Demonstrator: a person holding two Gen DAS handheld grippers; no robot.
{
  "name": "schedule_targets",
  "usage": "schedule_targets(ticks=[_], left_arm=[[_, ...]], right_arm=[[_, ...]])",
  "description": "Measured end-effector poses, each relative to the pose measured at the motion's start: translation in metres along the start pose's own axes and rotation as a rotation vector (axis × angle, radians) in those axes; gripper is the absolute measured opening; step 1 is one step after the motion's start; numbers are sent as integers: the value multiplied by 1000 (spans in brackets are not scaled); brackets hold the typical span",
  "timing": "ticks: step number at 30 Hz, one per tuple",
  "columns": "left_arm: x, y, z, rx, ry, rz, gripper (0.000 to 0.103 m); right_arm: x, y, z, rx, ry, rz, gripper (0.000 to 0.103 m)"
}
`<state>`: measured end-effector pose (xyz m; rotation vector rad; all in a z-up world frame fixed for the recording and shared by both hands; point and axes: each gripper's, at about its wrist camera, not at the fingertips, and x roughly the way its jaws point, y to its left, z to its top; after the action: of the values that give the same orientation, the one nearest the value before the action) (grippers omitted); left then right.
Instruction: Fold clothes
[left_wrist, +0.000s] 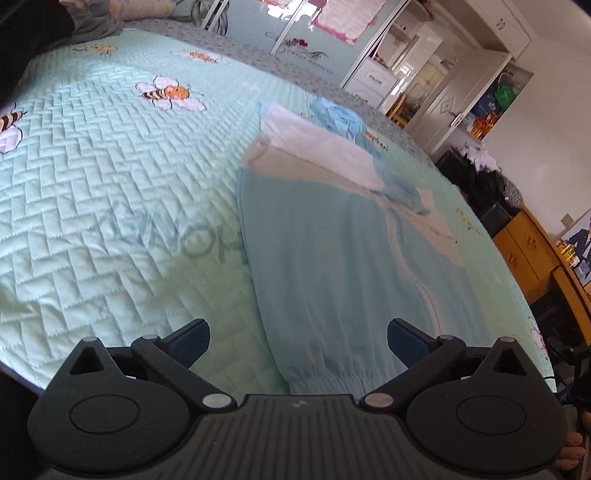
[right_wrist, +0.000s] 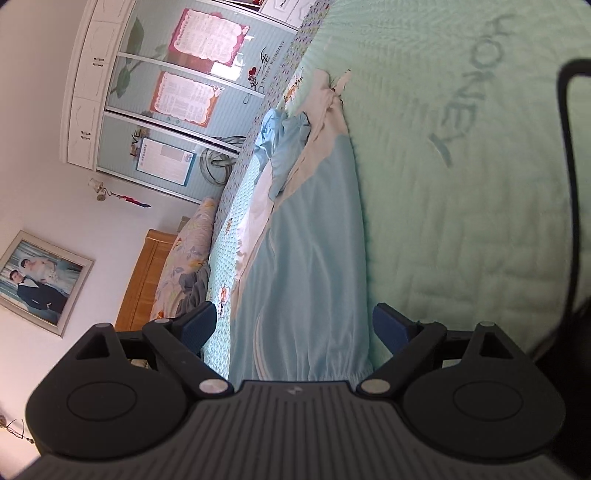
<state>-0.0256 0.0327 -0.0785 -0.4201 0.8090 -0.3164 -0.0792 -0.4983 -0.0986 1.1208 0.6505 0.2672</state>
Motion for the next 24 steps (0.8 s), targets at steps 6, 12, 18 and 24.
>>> schedule_targets(ticks=[6, 12, 18, 24], left_arm=[[-4, 1, -7, -25, 18, -17, 102], [-8, 2, -12, -40, 48, -28, 102], [1, 0, -5, -55, 97, -21, 102], [14, 4, -2, -123, 130, -82, 102]], right_arm=[[-1, -3, -11, 7, 6, 1, 92], [5, -4, -18, 14, 17, -14, 92], [11, -5, -22, 12, 33, -15, 93], [16, -7, -23, 18, 43, -10, 93]])
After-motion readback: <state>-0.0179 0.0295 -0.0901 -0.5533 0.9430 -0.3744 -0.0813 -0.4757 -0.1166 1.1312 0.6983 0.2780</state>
